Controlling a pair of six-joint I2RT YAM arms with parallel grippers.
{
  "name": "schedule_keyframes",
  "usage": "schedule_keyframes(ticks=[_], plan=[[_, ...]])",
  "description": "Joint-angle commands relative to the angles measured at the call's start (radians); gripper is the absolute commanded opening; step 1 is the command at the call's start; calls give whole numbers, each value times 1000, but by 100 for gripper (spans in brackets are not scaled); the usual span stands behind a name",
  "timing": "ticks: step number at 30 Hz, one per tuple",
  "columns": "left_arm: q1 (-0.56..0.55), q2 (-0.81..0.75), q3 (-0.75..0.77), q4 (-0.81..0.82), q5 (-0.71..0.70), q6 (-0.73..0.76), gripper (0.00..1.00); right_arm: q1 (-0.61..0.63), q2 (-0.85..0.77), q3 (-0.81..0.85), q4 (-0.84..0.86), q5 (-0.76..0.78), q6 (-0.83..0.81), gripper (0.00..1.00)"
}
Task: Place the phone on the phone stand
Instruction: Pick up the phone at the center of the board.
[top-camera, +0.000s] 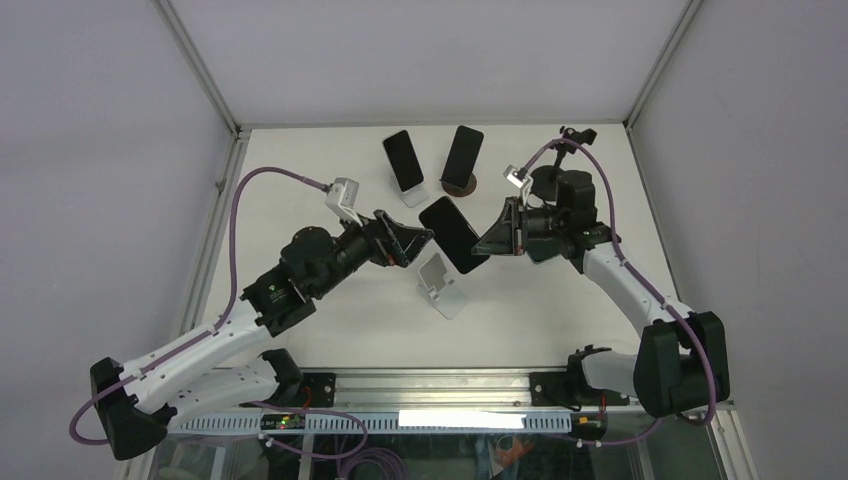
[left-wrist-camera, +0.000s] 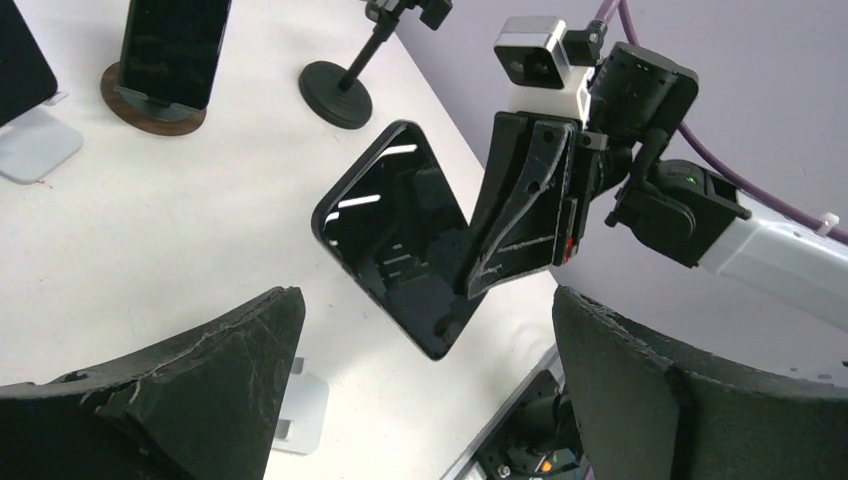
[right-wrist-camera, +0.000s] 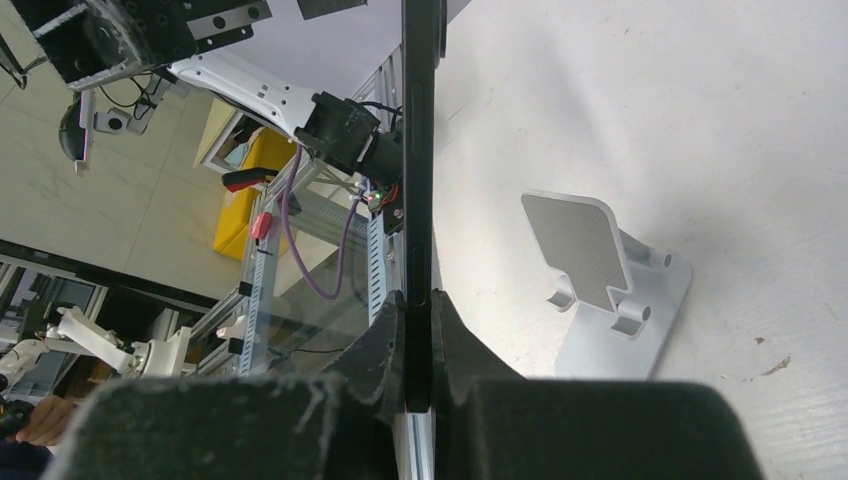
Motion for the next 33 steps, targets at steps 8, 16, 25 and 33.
schedule_keyframes(ticks=[8,16,25,33], plan=[[-7,-117,-274,422,102,98,98,-59,-57,-22,39,-100,-69,0],[-7,-82,-357,553,132,101,98,-66,-49,-29,35,-117,-82,0],[-6,17,-410,738,203,71,98,-67,-47,-32,33,-128,-90,0],[9,88,-456,906,202,1,95,-67,-46,-32,33,-147,-92,0]])
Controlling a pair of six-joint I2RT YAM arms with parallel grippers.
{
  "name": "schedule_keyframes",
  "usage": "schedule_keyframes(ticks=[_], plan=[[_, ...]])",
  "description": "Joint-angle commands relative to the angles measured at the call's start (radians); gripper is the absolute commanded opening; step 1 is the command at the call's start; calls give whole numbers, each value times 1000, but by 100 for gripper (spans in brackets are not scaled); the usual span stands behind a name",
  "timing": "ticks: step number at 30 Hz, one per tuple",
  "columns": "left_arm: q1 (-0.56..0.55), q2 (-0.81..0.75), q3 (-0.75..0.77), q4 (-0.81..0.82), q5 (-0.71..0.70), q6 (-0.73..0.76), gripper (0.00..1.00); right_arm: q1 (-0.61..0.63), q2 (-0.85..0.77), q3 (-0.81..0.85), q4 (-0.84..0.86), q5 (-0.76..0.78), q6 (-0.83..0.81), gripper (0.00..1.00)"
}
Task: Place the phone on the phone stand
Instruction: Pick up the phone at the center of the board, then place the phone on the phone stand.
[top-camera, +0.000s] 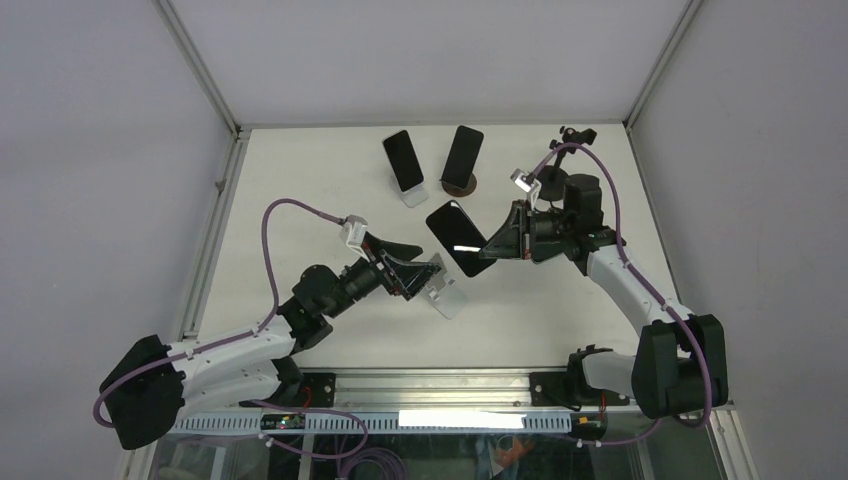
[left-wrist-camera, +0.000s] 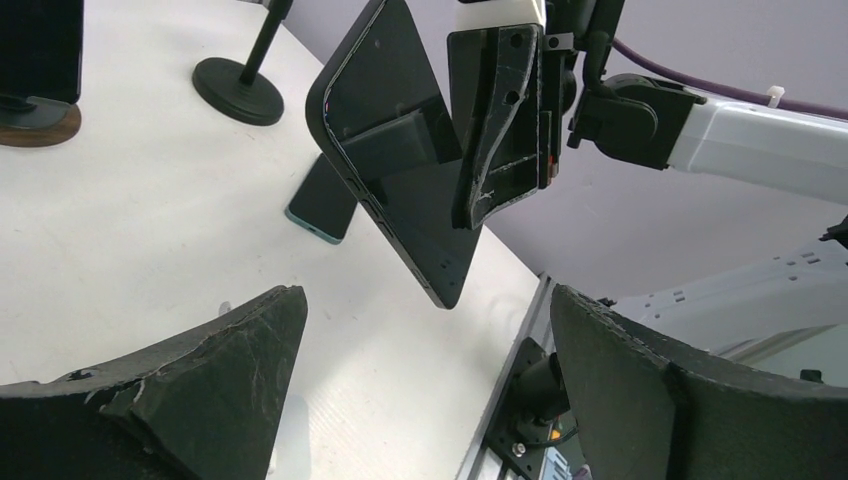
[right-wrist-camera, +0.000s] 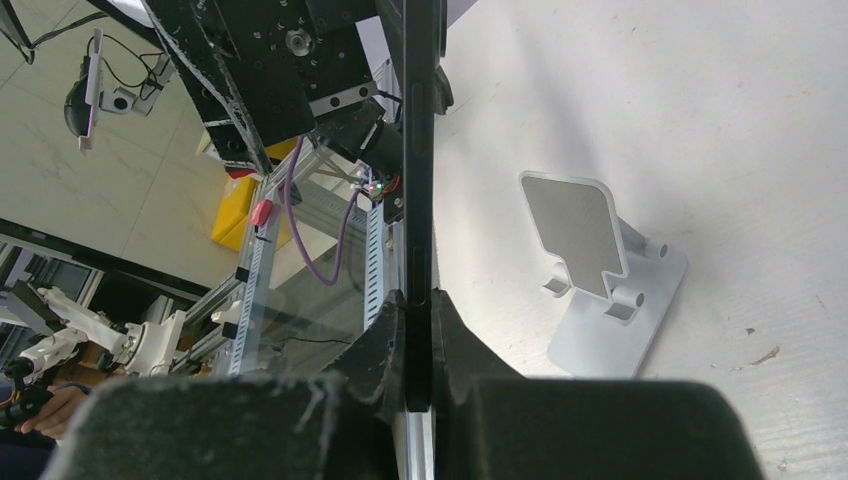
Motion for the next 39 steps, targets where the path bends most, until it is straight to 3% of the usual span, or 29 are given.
schedule_keyframes(ticks=[1,6,13,21,29,35,39], plan=[[13,39,-24,214,20,-52,95,-4,-31,5,40,-69,-17,0],[100,131,-24,321,122,-149,92,-3,-32,4,41,-84,-19,0],[230,331,-7,638,309,-330,86,0,-34,1,40,-104,-23,0],[273,540,126,737,455,-469,61,6,-36,1,31,-118,-32,0],[283,593,205,737,522,-493,35,7,-38,2,14,-119,-51,0],[290,598,218,736,555,-497,3,8,-35,2,7,-117,-59,0],[295,597,221,737,578,-492,0,8,-33,3,6,-115,-66,0]])
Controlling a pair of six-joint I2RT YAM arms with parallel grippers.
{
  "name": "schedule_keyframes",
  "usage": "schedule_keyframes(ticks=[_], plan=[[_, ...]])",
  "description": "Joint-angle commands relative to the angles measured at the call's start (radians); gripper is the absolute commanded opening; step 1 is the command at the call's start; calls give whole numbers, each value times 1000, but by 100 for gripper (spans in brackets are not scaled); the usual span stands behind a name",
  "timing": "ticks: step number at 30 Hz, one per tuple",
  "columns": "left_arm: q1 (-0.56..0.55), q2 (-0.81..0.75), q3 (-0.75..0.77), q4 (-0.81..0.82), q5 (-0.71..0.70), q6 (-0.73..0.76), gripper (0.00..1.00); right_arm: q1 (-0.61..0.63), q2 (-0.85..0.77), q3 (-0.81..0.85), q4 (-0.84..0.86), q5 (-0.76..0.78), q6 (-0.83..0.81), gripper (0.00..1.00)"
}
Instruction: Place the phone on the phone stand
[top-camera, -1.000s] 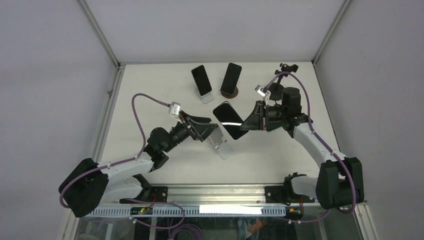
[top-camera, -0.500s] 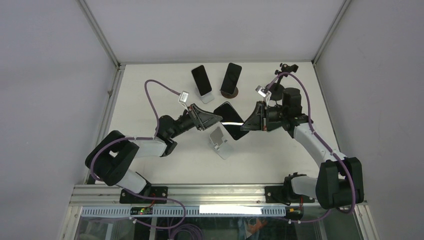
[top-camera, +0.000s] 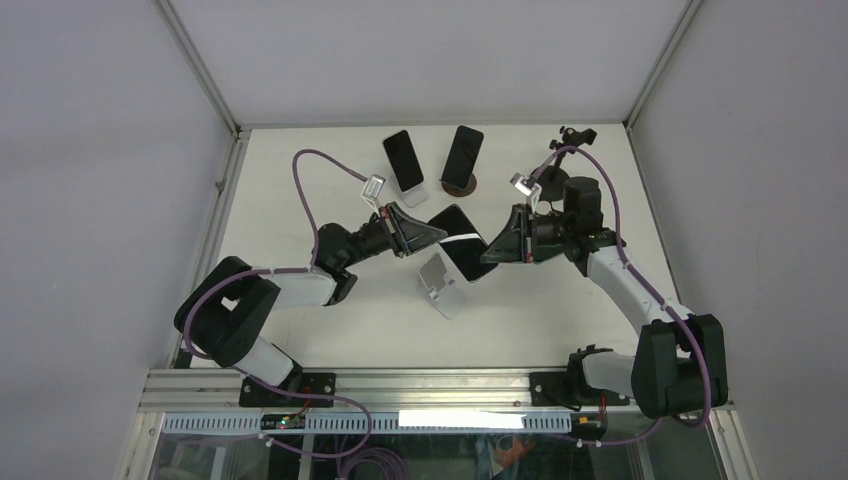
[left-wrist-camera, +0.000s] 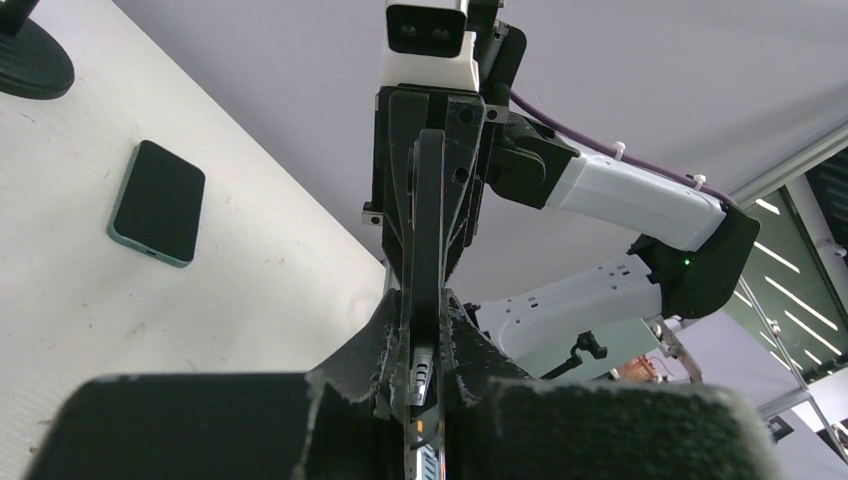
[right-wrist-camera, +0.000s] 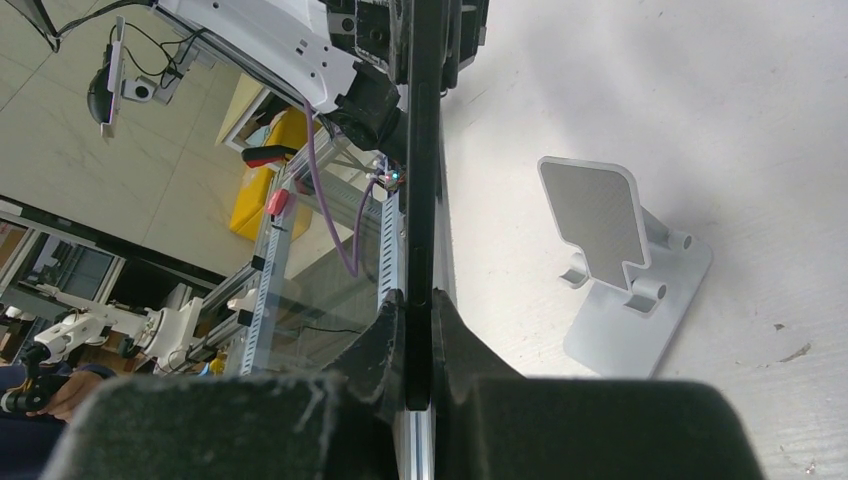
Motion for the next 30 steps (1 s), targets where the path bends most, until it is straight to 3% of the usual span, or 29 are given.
schedule_keyframes(ticks=[1,10,17,25,30], plan=[[17,4,32,131,29,-5,0,8,-35,16,37,-65,-40,0],[17,-46,7,63,62,62,0,-7,-47,16,-40,-56,-108,21],[17,-175,-6,-160,56,196,0,-24,-53,16,-74,-55,-155,37],[17,-327,-21,-424,46,345,0,-84,-57,16,-109,-58,-185,76],[17,-415,-38,-547,40,423,0,-146,-63,16,-137,-58,-231,89]])
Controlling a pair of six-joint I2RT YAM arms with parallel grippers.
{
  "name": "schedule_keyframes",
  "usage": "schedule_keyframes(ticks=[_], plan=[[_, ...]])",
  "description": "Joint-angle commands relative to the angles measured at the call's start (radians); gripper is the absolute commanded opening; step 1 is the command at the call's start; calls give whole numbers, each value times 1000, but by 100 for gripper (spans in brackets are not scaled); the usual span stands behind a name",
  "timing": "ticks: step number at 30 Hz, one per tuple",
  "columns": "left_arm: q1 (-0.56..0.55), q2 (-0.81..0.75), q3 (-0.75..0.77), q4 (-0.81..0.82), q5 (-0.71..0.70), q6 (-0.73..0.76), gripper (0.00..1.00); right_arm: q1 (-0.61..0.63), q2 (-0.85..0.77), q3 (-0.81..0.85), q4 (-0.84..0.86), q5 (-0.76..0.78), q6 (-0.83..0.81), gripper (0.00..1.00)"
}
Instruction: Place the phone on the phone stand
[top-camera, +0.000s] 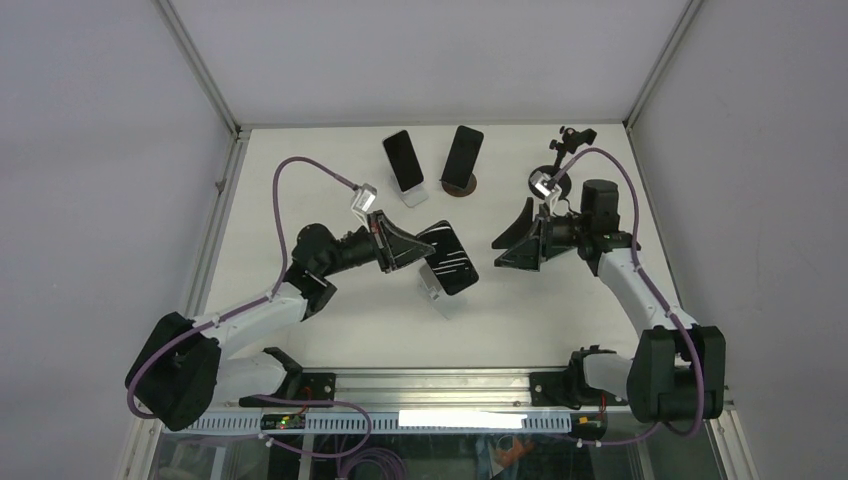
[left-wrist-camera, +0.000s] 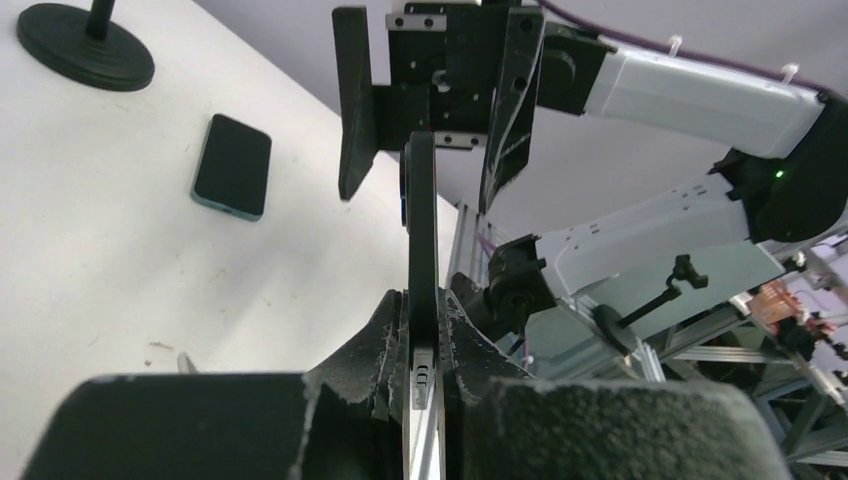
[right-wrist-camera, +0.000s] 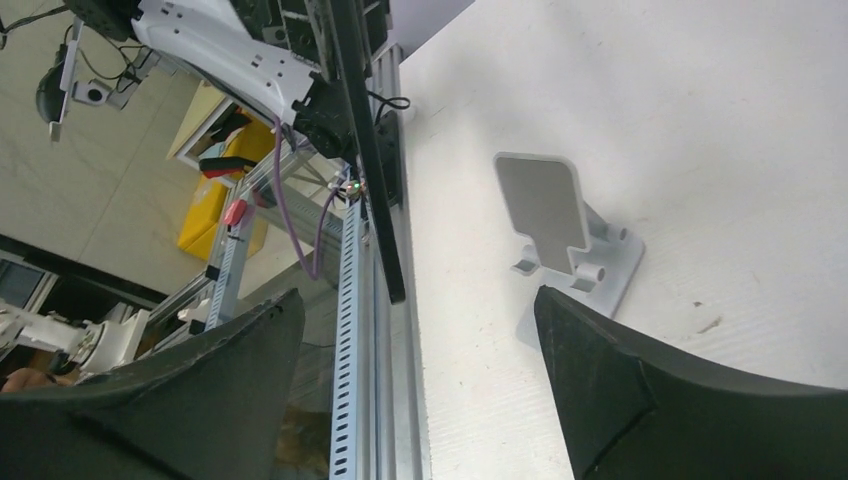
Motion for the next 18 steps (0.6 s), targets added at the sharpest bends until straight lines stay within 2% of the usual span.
schedule_keyframes(ticks=[1,6,11,18], plan=[[13,-92,-9,-107,-13,113,0,-52,-32,17,-20,-22,-55,91],[12,-142,-18,-187,-32,186,0,-78,-25,25,-53,-7,-84,95],[3,-143,-25,-189,-46,223,0,-100,-13,27,-64,2,-93,96],[-70,-156,-28,-229,-203,307,0,-109,-5,30,-76,7,-103,99]])
